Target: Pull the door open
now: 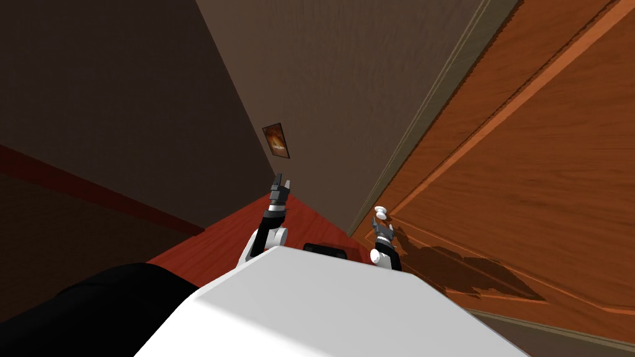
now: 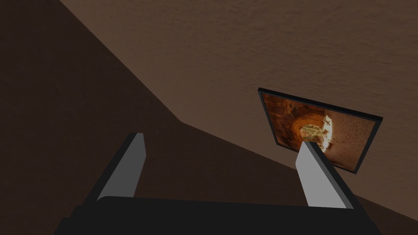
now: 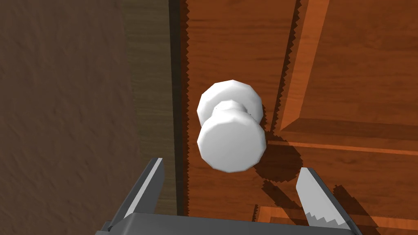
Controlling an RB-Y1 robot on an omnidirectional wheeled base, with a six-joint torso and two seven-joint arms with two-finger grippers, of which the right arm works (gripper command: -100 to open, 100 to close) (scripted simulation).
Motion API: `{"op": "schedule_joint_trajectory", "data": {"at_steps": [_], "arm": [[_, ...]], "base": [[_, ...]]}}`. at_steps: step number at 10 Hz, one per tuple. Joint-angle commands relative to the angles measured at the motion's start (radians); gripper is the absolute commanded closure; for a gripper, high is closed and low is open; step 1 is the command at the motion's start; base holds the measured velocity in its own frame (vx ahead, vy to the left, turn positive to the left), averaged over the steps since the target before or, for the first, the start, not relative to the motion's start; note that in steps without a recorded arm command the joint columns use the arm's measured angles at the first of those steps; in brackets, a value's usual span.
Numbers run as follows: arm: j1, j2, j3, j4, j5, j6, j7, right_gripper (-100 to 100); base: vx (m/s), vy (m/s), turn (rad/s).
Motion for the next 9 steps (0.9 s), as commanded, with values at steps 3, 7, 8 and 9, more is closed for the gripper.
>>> {"op": "schedule_joint_trajectory", "data": {"at_steps": [3, 7, 8, 9], "arm": [[0.012, -0.036, 0.002, 0.031, 0.0, -0.016, -0.057, -100], [0.019, -0.056, 0.003, 0.049, 0.001, -0.024, -0.084, 100], [0.019, -0.056, 0.003, 0.049, 0.001, -0.024, -0.084, 100], [0.019, -0.056, 0.003, 0.049, 0.001, -0.024, -0.084, 100]], "base": [[0.108, -0.003, 0.045], [0.085, -0.019, 0.031], [-0.026, 0.008, -0.001], [-0.019, 0.005, 0.005]]}}
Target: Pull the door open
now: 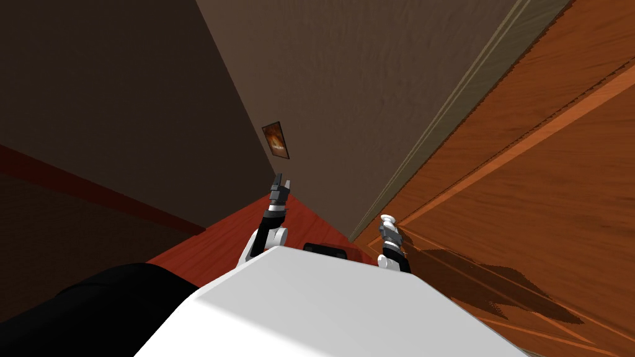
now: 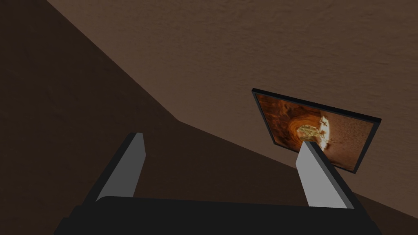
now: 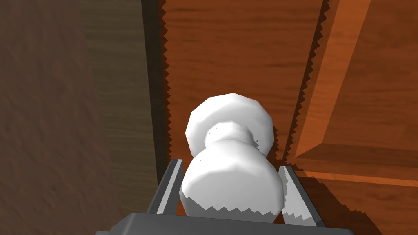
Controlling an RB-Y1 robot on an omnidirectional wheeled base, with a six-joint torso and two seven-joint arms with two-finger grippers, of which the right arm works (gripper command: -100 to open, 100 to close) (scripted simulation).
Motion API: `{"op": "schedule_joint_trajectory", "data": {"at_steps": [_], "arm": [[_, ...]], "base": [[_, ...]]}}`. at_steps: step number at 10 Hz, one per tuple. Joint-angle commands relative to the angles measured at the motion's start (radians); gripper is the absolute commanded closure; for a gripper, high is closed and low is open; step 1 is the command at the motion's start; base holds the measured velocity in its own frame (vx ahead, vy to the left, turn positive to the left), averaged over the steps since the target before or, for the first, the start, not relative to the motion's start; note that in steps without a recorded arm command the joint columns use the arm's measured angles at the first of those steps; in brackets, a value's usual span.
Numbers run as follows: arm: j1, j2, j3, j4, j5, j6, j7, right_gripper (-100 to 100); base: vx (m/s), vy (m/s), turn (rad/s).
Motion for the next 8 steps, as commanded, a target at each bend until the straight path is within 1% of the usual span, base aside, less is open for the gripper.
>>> {"op": "schedule_joint_trajectory", "data": {"at_steps": [1, 3, 4, 5, 8], "arm": [[0.002, 0.0, 0.0, 0.001, 0.0, -0.001, 0.001, 100], [0.002, 0.0, 0.0, 0.001, 0.0, -0.001, 0.001, 100], [0.003, -0.004, 0.017, -0.008, 0.009, 0.005, -0.009, 100], [0.004, -0.006, 0.022, -0.011, 0.011, 0.006, -0.011, 100], [0.007, -0.017, 0.054, -0.029, 0.028, 0.013, -0.031, 100]], "base": [[-0.011, 0.003, 0.003], [-0.003, 0.001, 0.0], [-0.095, -0.008, 0.049], [-0.167, -0.012, 0.058], [-0.212, 0.005, 0.046]]}}
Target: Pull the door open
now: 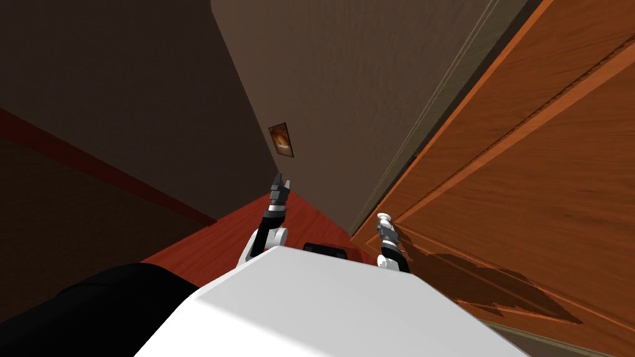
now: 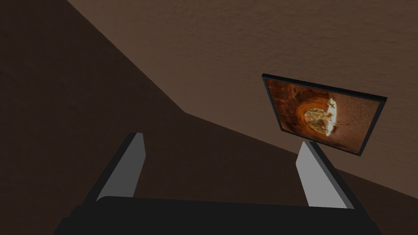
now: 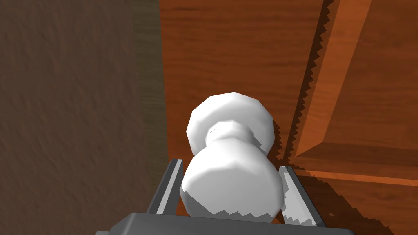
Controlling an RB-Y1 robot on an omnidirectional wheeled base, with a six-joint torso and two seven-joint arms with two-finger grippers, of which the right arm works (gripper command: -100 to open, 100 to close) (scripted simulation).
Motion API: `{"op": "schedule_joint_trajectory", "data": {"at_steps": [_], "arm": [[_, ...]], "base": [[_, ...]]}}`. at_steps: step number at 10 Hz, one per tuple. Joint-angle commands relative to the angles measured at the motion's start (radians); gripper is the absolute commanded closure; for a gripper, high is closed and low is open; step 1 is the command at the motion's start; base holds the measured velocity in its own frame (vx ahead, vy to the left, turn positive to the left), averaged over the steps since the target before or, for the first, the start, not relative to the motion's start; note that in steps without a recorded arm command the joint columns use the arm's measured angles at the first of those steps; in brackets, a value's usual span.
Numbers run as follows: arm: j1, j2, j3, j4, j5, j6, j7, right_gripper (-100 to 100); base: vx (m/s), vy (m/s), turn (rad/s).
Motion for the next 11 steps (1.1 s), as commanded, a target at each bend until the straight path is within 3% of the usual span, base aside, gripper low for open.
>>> {"op": "schedule_joint_trajectory", "data": {"at_steps": [1, 4, 5, 11], "arm": [[0.003, -0.007, 0.025, -0.013, 0.013, 0.005, -0.017, 100], [0.007, -0.021, 0.064, -0.035, 0.033, 0.013, -0.04, 100], [0.009, -0.018, 0.055, -0.03, 0.027, 0.016, -0.033, 100], [0.045, -0.078, 0.148, -0.065, 0.064, -0.016, -0.112, 100]], "base": [[-0.259, -0.007, 0.069], [-0.243, -0.019, 0.055], [-0.115, -0.025, 0.035], [-0.219, -0.011, 0.098]]}}
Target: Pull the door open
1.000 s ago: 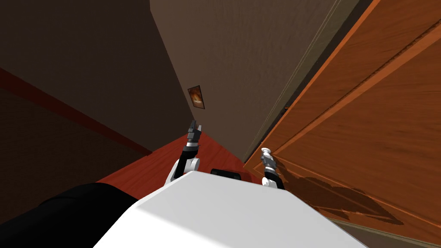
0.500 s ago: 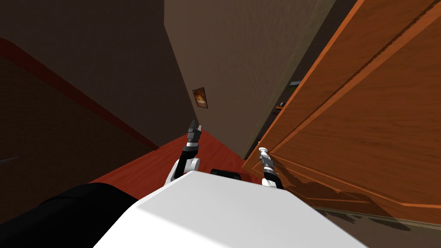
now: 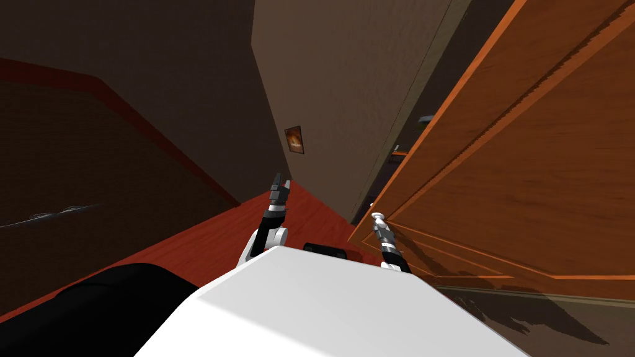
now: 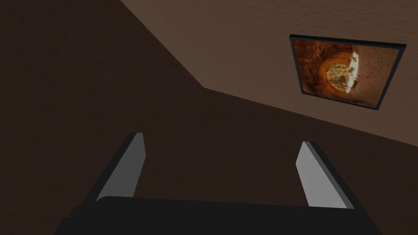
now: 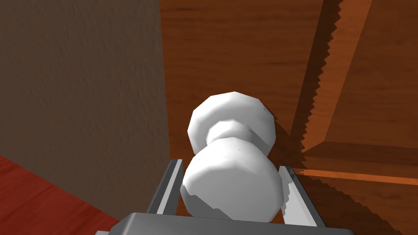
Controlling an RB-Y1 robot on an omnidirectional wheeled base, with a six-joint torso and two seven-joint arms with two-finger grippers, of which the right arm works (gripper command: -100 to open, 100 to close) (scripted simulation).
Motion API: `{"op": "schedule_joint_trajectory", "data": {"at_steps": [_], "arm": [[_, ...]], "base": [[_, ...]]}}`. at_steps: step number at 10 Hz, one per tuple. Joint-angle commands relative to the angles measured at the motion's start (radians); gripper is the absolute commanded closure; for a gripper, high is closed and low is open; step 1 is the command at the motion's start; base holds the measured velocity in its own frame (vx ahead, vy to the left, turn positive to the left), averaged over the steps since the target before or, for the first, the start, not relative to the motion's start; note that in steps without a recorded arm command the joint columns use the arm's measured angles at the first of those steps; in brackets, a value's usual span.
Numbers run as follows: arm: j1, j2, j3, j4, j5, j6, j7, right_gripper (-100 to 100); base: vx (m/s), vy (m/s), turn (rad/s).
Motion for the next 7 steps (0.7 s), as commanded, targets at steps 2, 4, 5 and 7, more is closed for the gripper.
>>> {"op": "schedule_joint_trajectory", "data": {"at_steps": [2, 4, 5, 7], "arm": [[0.008, -0.019, 0.033, -0.009, 0.014, -0.017, -0.029, 100], [0.017, -0.027, 0.05, -0.006, 0.021, -0.025, -0.043, 100], [0.022, -0.036, 0.061, -0.009, 0.025, -0.033, -0.053, 100], [0.036, -0.06, 0.09, -0.015, 0.038, -0.056, -0.083, 100]], "base": [[-0.231, -0.045, 0.091], [-0.119, -0.018, 0.063], [-0.234, -0.037, 0.137], [-0.238, -0.026, 0.114]]}}
